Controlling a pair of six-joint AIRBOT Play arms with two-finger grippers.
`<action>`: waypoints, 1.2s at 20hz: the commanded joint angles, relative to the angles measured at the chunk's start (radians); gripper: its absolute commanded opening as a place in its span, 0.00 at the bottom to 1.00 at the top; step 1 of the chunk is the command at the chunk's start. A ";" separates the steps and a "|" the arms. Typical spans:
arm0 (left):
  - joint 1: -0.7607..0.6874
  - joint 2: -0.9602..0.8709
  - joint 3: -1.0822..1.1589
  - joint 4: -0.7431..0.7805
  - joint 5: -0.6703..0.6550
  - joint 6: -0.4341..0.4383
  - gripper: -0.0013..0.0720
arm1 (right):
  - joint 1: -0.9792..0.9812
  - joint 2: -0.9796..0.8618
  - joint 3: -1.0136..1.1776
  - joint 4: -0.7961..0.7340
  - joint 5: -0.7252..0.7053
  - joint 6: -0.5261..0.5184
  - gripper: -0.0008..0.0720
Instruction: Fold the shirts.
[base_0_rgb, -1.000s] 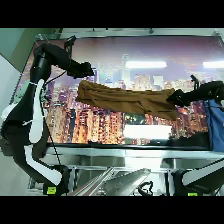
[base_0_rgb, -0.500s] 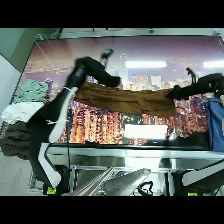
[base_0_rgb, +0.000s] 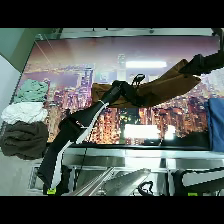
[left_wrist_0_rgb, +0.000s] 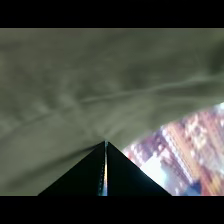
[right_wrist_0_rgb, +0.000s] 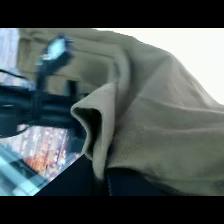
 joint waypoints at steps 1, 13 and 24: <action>-0.015 -0.015 -0.011 -0.039 -0.069 -0.006 0.04 | 0.039 -0.004 0.040 0.000 -0.041 0.031 0.04; 0.468 0.803 -0.060 -0.122 0.249 0.041 0.04 | 0.416 -0.041 0.040 0.002 0.229 0.148 0.04; 0.784 1.310 -0.470 -0.122 0.071 0.137 0.04 | 0.914 -0.343 0.042 -0.049 0.974 0.206 0.71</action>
